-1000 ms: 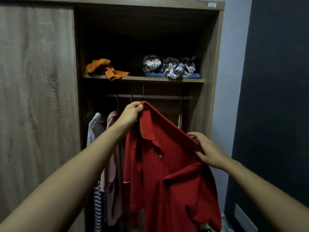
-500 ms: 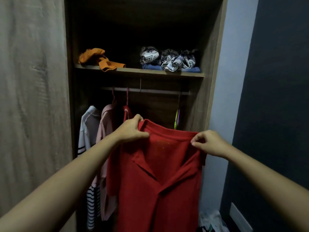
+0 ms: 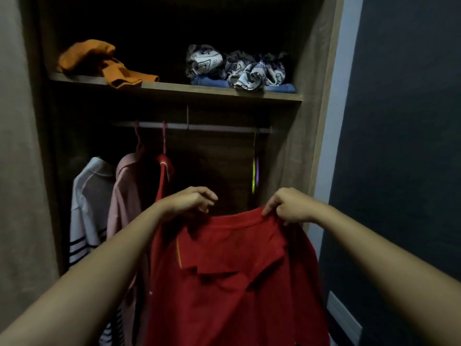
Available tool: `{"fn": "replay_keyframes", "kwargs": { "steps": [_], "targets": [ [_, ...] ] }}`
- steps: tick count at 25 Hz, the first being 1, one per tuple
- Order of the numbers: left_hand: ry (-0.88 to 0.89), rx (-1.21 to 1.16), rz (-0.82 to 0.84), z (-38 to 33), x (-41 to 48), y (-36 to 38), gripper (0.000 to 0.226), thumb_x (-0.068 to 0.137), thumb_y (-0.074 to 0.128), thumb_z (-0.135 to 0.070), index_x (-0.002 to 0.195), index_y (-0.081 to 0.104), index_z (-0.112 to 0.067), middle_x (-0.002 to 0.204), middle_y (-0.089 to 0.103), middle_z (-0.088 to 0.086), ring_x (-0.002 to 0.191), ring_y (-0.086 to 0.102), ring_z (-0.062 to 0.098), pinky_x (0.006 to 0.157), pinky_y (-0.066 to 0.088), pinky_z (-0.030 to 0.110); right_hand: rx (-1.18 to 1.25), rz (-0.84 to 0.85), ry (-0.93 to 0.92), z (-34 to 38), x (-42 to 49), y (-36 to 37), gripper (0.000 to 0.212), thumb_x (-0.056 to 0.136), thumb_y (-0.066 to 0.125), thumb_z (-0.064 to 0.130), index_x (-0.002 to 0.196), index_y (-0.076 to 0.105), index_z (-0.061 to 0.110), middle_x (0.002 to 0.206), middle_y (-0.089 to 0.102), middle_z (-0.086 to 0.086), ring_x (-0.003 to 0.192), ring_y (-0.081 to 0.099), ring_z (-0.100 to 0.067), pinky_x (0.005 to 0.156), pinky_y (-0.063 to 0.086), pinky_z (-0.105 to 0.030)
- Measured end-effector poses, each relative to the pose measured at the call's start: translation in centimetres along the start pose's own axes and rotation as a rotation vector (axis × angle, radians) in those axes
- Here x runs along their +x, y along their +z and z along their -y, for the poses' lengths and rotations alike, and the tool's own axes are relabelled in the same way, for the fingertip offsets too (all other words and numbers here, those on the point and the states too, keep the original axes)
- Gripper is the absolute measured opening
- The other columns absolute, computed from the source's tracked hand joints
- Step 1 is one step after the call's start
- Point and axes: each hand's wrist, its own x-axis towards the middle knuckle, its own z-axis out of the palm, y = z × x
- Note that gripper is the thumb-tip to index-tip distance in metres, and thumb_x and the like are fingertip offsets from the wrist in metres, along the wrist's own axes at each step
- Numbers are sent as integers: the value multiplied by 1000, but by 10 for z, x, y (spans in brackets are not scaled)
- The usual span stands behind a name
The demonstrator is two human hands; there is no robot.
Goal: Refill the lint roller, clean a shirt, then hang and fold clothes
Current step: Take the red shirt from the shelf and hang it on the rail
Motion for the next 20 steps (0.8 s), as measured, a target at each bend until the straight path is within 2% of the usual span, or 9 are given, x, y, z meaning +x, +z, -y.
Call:
{"fn": "replay_keyframes", "kwargs": {
  "steps": [3, 5, 7, 8, 9, 11, 13, 16, 20],
  "targets": [
    [63, -123, -166, -13, 55, 3, 10, 89, 52, -20, 89, 62, -25, 88, 62, -5, 74, 56, 9, 60, 40, 22, -34, 26, 57, 15, 23, 2, 53, 78, 33, -10, 110, 68, 14, 119, 62, -5, 75, 69, -24, 53, 53, -17],
    [77, -207, -210, -23, 96, 9, 16, 92, 50, -18, 81, 61, -23, 76, 58, -2, 58, 52, 6, 52, 38, 18, -72, 29, 72, 22, 34, 5, 53, 78, 34, -9, 114, 66, 15, 122, 62, -7, 66, 66, -19, 44, 49, -12],
    [68, -258, -185, -33, 137, 22, 16, 92, 51, -20, 81, 62, -19, 72, 53, 4, 52, 49, 9, 50, 37, 19, -78, 4, 90, 26, 42, 6, 52, 78, 37, -8, 117, 64, 16, 121, 62, -8, 59, 62, -16, 48, 52, -17],
    [68, -237, -183, -36, 155, 29, 17, 92, 51, -25, 91, 65, -16, 77, 56, 8, 60, 55, 16, 56, 42, 23, -89, -14, 84, 26, 44, 6, 52, 77, 38, -7, 117, 64, 16, 121, 63, -8, 66, 65, -18, 58, 56, -23],
    [64, -193, -182, -40, 172, 39, 28, 93, 49, -30, 107, 63, -9, 88, 61, 13, 76, 62, 25, 69, 49, 28, -112, -33, 88, 24, 47, 6, 53, 76, 40, -6, 118, 63, 16, 121, 63, -8, 79, 68, -22, 70, 58, -30],
    [19, -139, -197, -46, 199, 56, 50, 96, 43, -38, 125, 52, 3, 114, 62, 19, 107, 60, 35, 94, 48, 37, -155, -55, 104, 17, 51, 6, 52, 75, 45, -4, 119, 63, 17, 122, 63, -8, 103, 63, -23, 90, 53, -35],
    [-21, -218, -182, -49, 214, 71, 51, 96, 42, -36, 117, 54, 8, 116, 62, 17, 109, 59, 33, 96, 48, 37, -149, -63, 117, 10, 53, 4, 51, 76, 47, -3, 120, 62, 18, 126, 60, -5, 115, 56, -20, 99, 47, -35],
    [-58, -327, -238, -56, 223, 84, 37, 91, 49, -20, 115, 58, 7, 115, 63, 22, 103, 63, 35, 85, 53, 39, -133, -89, 109, -1, 58, -2, 53, 75, 47, -4, 122, 61, 18, 131, 57, -1, 121, 52, -18, 104, 43, -35],
    [-65, -172, -379, -72, 214, 79, 37, 96, 40, -10, 126, 49, 9, 131, 52, 27, 122, 50, 38, 99, 41, 38, -143, -101, 58, -8, 67, -3, 55, 74, 46, -6, 122, 60, 16, 134, 55, -1, 125, 49, -16, 106, 39, -30]
  ]
}}
